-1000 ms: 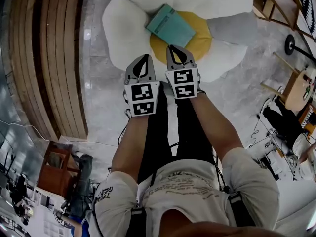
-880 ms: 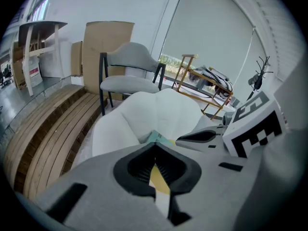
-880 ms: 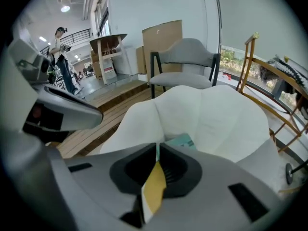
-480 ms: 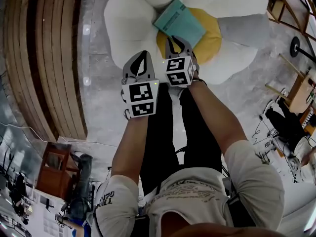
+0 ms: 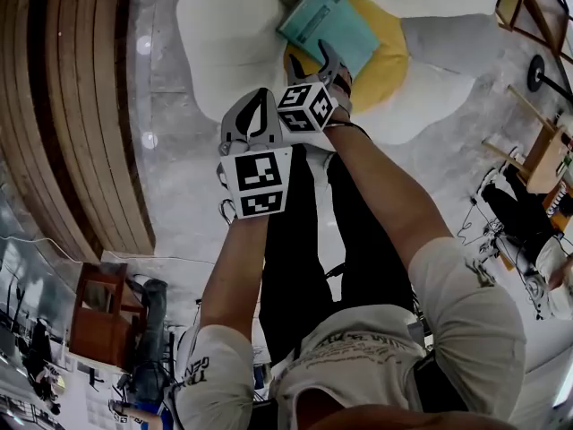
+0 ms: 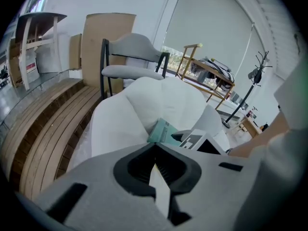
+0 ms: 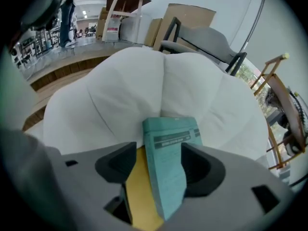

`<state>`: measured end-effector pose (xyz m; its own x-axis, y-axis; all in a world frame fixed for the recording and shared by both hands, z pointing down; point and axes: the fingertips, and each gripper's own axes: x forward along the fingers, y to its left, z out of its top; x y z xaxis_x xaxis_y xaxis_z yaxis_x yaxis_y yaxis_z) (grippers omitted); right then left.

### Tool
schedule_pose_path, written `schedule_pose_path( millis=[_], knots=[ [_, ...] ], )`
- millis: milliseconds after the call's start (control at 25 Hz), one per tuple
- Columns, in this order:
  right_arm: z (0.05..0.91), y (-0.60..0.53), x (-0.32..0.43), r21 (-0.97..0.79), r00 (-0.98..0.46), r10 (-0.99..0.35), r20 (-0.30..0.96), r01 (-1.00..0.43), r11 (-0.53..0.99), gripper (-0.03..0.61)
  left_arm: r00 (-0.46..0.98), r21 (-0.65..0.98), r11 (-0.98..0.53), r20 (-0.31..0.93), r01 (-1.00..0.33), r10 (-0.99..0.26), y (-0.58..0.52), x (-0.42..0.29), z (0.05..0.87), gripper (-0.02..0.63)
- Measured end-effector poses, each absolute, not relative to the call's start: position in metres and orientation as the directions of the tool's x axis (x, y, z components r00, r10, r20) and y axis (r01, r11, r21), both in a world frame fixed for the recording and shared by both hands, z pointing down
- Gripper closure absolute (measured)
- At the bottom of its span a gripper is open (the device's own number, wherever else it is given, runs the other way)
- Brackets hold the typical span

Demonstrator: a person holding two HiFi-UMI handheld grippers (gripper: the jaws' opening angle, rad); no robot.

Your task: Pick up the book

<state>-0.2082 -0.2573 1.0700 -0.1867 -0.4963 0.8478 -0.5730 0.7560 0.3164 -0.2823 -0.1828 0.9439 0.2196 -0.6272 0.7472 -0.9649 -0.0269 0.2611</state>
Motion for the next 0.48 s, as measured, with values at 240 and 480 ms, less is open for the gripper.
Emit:
schedule_pose_path(
  millis=[240,480],
  knots=[
    [1.1,-0.255,-0.211,0.427,-0.132,-0.547,0.827,-0.485,0.763,0.304,0.198,0.244,-0.009,0.762,-0.97,-0.617,-0.174,-0.299,0.951,0.6],
    [1.119,-0.264,-0.206,0.575,-0.061,-0.63,0.774,-0.347,0.741,0.304,0.184,0.24,0.013,0.776,-0.971,-0.603,-0.165,-0.31,0.958,0.6]
  ],
)
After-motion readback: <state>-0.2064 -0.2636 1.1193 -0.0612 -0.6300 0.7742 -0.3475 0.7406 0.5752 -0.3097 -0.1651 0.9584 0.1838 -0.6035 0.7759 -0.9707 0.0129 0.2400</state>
